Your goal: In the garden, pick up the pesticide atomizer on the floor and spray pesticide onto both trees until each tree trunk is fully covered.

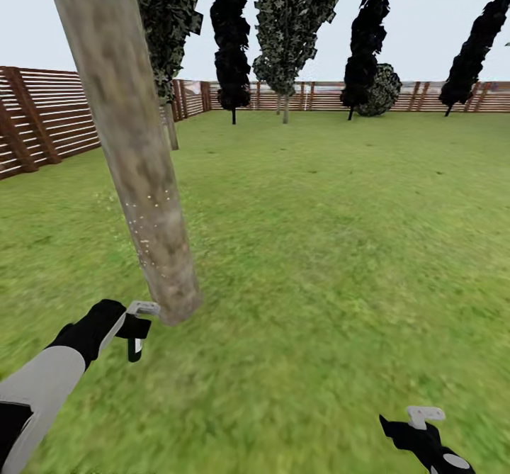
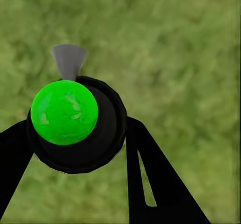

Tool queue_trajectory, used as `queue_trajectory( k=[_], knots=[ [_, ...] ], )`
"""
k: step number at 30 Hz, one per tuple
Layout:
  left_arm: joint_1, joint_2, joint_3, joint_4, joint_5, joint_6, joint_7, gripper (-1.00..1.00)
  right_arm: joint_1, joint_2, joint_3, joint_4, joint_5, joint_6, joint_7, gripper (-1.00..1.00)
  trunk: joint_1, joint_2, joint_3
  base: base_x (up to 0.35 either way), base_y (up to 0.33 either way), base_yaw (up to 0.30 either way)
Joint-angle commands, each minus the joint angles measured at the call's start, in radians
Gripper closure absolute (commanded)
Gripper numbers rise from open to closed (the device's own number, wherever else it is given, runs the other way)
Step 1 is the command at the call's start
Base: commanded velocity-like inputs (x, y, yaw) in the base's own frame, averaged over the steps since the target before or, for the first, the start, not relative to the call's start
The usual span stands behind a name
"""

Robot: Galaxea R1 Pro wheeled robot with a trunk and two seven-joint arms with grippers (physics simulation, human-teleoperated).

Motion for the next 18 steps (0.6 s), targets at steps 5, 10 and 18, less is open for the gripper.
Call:
queue_trajectory(
  k=[5,10,18],
  knots=[
    [-0.001,0.0,-0.006,-0.001,0.002,0.004,-0.001,1.0,-0.001,0.0,-0.009,0.001,0.009,-0.004,0.006,-1.0,0.0,0.0,-0.001,0.092,-0.271,0.025],
    [-0.001,-0.001,-0.005,-0.001,0.002,0.004,-0.001,1.0,-0.001,0.0,-0.009,0.001,0.009,-0.004,0.006,-1.0,0.0,0.0,-0.001,0.094,-0.271,0.003],
    [-0.001,-0.001,-0.005,-0.003,0.004,0.004,-0.001,1.0,-0.001,0.001,-0.009,0.001,0.008,-0.004,0.006,-1.0,0.0,0.0,-0.001,0.106,-0.271,0.21]
  ],
)
